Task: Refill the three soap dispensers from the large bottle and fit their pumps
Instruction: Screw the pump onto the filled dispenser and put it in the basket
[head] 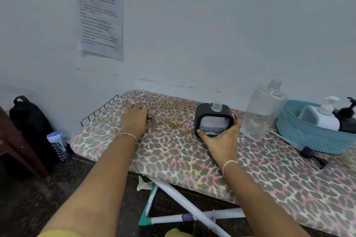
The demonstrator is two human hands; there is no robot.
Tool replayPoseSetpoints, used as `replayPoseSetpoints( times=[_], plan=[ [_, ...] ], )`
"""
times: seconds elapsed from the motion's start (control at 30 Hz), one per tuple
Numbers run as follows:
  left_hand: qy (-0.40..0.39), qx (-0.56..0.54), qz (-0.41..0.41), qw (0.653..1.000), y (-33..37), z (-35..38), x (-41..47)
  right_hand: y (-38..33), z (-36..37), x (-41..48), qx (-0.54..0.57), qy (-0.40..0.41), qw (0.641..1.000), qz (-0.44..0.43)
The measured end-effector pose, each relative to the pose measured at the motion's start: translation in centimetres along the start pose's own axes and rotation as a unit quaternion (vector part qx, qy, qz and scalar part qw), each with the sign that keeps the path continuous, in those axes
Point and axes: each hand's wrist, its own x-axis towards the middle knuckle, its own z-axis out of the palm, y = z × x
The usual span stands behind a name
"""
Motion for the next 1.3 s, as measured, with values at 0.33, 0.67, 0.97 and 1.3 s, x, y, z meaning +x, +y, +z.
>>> replayPoseSetpoints(
  times=[0.33, 0.67, 0.97, 1.3],
  plan=[
    [0.036, 0.006, 0.047, 0.998, 1.1, -0.4, 0.9, 0.3, 0.0, -0.1, -0.014, 0.000, 1.000, -0.004],
    [0.146, -0.466, 0.044, 0.871, 6.8, -4.8, 1.2, -0.1, -0.3, -0.1, -0.018, -0.007, 1.000, -0.001],
    [0.145, -0.727, 0.066, 0.668, 13.0, -13.7, 0.1, 0.2, -0.5, -0.4, -0.006, -0.006, 1.000, -0.010],
    [0.124, -0.692, 0.100, 0.704, 17.1, -12.7, -0.5, 0.5, -0.3, -0.3, 0.007, -0.010, 1.000, 0.002]
  ],
)
